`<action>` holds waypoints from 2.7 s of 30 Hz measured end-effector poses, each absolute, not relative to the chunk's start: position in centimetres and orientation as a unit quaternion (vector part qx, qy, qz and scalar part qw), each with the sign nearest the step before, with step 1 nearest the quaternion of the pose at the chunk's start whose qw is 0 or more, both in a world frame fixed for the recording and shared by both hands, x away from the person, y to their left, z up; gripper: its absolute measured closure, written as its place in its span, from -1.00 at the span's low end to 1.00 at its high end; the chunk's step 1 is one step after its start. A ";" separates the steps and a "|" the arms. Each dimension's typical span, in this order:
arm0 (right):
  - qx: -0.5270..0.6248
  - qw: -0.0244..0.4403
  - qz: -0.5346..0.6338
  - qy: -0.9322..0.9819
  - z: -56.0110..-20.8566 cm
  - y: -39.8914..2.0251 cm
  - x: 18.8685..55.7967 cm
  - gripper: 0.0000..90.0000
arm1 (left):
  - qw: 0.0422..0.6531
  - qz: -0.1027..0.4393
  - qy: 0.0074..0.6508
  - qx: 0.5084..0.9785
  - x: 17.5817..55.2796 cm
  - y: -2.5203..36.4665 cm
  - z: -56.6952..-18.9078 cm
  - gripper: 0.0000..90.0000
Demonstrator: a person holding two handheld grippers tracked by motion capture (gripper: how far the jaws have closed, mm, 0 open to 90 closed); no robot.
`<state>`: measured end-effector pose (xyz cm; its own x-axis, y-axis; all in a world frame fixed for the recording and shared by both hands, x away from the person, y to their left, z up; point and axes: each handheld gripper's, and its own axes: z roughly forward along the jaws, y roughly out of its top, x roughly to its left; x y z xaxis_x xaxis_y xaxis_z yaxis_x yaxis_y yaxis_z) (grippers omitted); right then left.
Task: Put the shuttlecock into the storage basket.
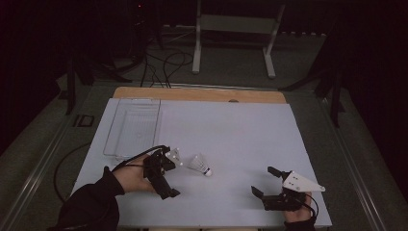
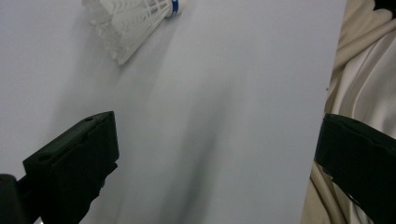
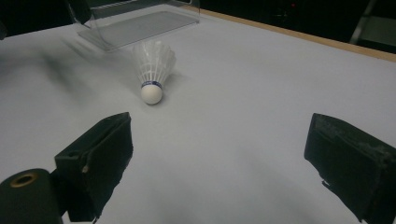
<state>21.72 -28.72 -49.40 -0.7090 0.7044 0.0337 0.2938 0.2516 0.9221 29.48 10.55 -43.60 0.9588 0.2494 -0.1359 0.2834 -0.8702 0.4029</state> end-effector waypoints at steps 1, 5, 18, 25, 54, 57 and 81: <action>0.325 0.197 0.518 0.766 -49.4 -28.7 21.7 -0.83 | 0.215 -0.043 0.136 0.966 29.6 10.4 -43.7 -0.99; 0.326 0.196 0.518 0.767 -49.4 -28.7 21.7 -0.83 | 0.208 -0.045 0.136 0.968 30.1 9.9 -43.8 -1.00; 0.325 0.194 0.518 0.767 -49.5 -28.7 21.8 -0.83 | 0.204 -0.052 0.138 0.968 32.2 8.2 -44.5 -0.99; 0.324 0.193 0.516 0.769 -49.5 -28.7 21.8 -0.83 | 0.194 -0.049 0.153 0.968 33.7 7.9 -45.1 -0.98; 0.324 0.188 0.515 0.771 -49.6 -28.6 21.8 -0.83 | 0.190 -0.079 0.137 0.969 36.4 5.4 -46.8 -0.11; 0.324 0.187 0.514 0.772 -49.6 -28.6 21.8 -0.83 | 0.192 -0.078 0.140 0.968 36.7 5.2 -46.9 -0.04; 0.326 0.185 0.512 0.773 -49.6 -28.7 21.9 -0.83 | 0.191 -0.108 0.085 0.972 36.6 3.9 -46.8 1.00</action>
